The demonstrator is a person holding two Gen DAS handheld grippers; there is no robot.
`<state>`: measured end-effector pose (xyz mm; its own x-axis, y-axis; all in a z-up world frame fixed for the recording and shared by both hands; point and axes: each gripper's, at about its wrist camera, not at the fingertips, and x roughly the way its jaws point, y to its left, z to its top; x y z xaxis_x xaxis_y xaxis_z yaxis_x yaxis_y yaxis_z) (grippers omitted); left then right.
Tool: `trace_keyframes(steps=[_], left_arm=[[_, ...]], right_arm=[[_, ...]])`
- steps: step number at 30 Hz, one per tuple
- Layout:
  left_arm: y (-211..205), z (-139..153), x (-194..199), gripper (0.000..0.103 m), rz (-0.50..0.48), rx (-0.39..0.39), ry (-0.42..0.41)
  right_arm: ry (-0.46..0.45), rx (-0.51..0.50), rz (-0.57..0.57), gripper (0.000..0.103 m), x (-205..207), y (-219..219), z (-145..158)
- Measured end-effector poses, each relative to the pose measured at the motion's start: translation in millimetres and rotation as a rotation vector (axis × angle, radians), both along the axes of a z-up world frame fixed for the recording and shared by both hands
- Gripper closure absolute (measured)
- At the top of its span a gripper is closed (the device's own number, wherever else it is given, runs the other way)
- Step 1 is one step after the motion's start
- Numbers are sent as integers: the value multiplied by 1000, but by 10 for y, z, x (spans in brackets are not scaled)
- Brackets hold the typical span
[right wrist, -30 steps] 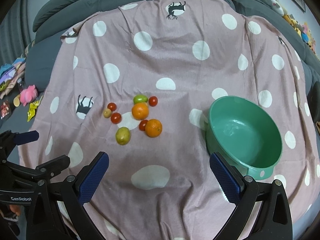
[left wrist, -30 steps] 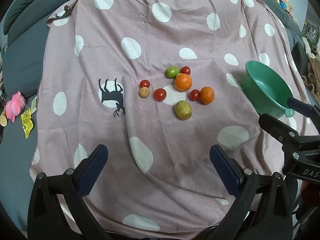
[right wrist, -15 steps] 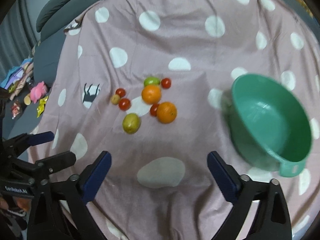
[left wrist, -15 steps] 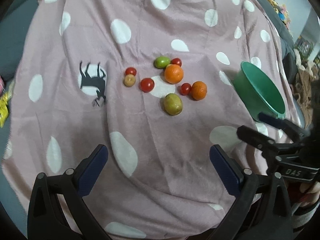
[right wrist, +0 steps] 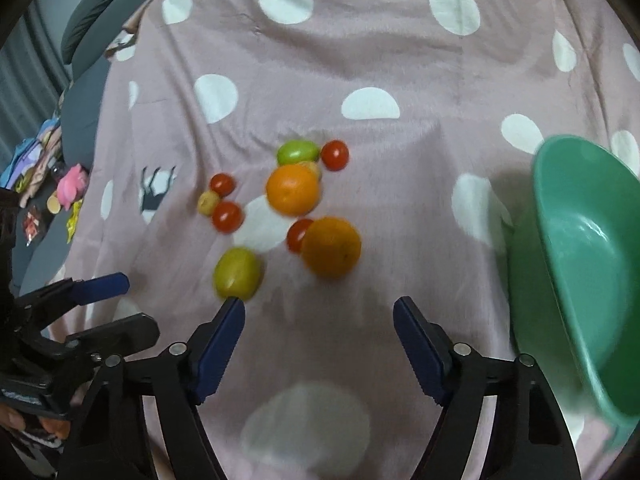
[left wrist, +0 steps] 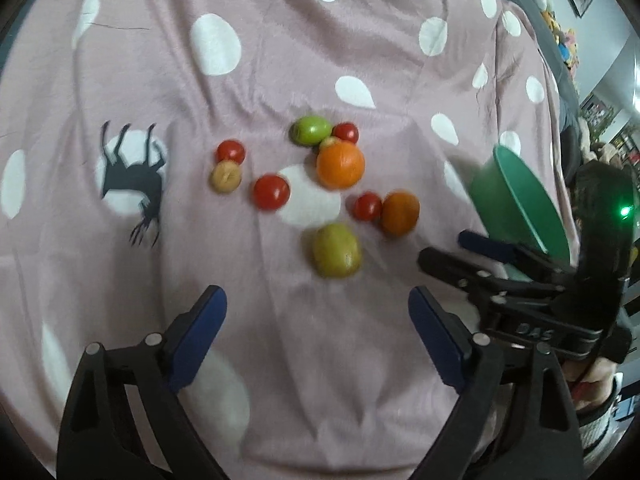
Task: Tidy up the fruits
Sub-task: 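Grasp an orange with the right tool while the left tool grasps another orange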
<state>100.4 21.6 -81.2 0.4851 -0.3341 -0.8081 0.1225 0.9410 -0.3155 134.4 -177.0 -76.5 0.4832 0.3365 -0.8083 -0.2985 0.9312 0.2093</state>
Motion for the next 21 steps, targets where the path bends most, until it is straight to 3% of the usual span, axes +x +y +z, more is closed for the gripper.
trace_keyframes(steps=[9, 12, 13, 21], left_arm=[[-162, -48, 621, 24, -58, -24, 19], [-265, -71, 764, 28, -74, -15, 27], [-303, -81, 823, 30, -79, -18, 33], [-456, -170, 1181, 33, -62, -14, 54]], right_arm=[[77, 59, 23, 44, 338, 47, -203], [99, 84, 32, 52, 400, 50, -271], [102, 104, 37, 60, 419, 38, -282], [68, 147, -52, 62, 565, -124, -243]])
